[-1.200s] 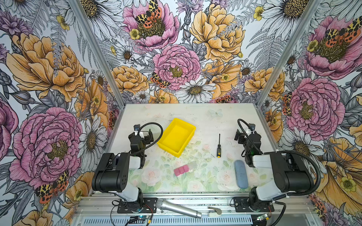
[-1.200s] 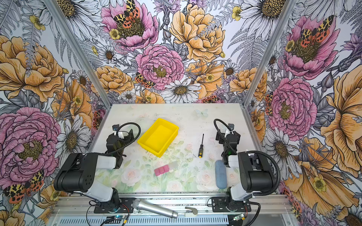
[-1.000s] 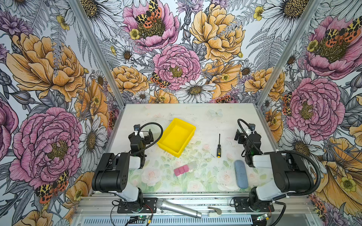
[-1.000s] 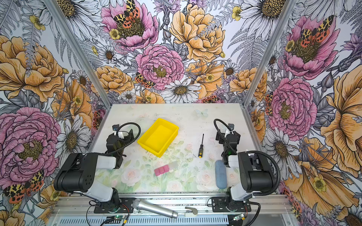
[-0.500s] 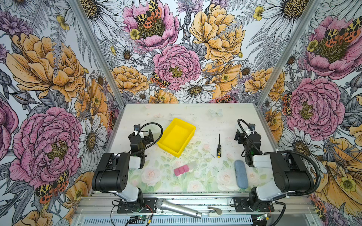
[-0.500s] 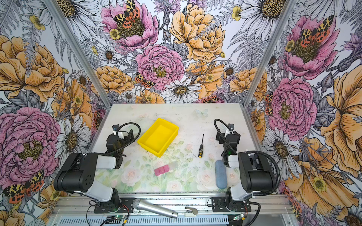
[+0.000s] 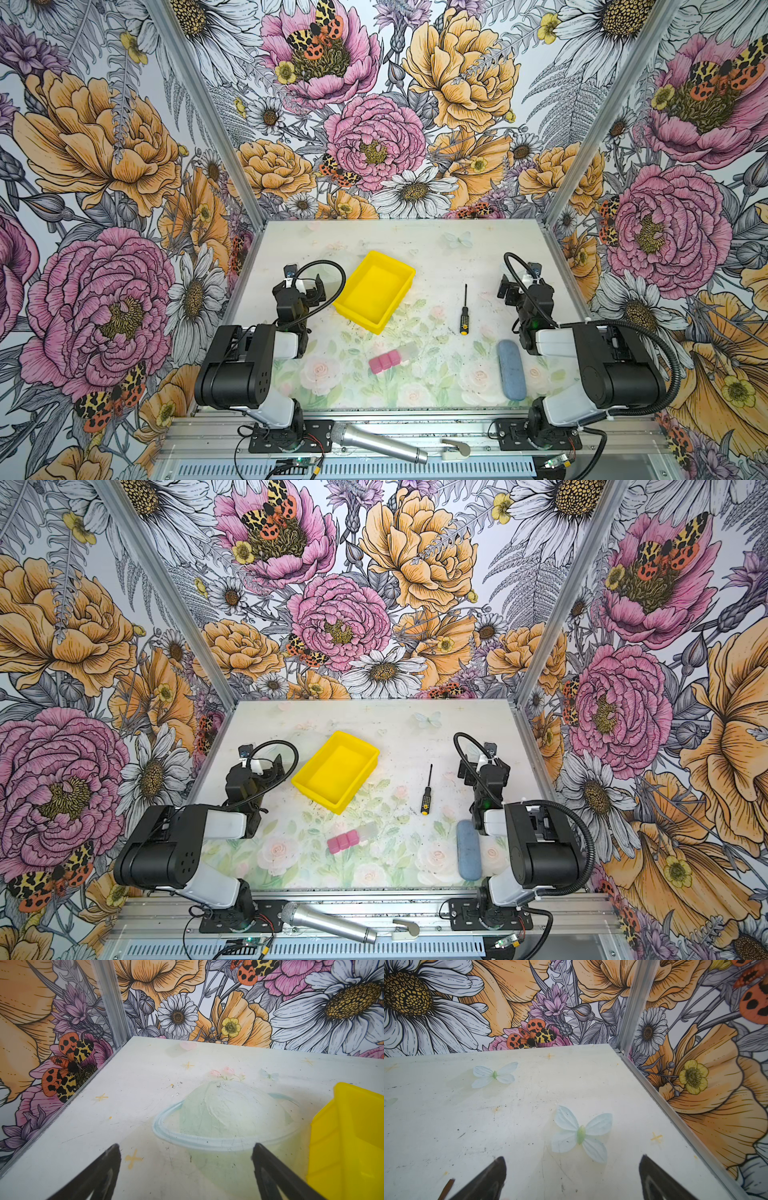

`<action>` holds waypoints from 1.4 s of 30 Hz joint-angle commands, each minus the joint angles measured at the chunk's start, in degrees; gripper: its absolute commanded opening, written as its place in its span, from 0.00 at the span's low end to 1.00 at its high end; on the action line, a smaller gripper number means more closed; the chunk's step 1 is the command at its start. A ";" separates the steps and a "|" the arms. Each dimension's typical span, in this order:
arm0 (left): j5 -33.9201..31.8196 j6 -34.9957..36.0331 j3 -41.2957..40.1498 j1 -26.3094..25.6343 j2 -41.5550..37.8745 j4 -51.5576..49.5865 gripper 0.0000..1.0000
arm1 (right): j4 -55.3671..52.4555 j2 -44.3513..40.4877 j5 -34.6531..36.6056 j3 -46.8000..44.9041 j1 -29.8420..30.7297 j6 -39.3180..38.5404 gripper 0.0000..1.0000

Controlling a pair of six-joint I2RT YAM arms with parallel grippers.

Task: Put the screwdriver in the bin
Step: Pick up the screwdriver from the middle-right of the table.

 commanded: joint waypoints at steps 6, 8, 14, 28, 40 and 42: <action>-3.98 -4.20 3.88 -0.50 -16.12 -21.52 0.99 | -11.17 -14.18 5.67 -0.50 1.29 3.18 1.00; -4.04 -6.84 4.05 -1.55 -21.05 -27.22 0.99 | -22.22 -20.03 10.03 1.75 2.31 6.98 0.99; -12.59 -13.84 9.20 -8.94 -31.49 -47.41 0.99 | -55.35 -27.42 12.92 13.77 4.45 23.34 1.00; 0.99 -26.52 20.14 -14.88 -29.88 -70.83 0.99 | -76.26 -21.06 5.47 24.17 10.84 34.67 0.99; 5.96 -24.67 24.33 -15.03 -27.61 -75.62 0.99 | -84.16 -17.67 7.28 26.43 16.12 36.40 0.99; 7.41 -24.67 24.72 -15.12 -27.55 -75.69 0.99 | -84.24 -17.49 6.68 26.83 17.35 36.77 0.99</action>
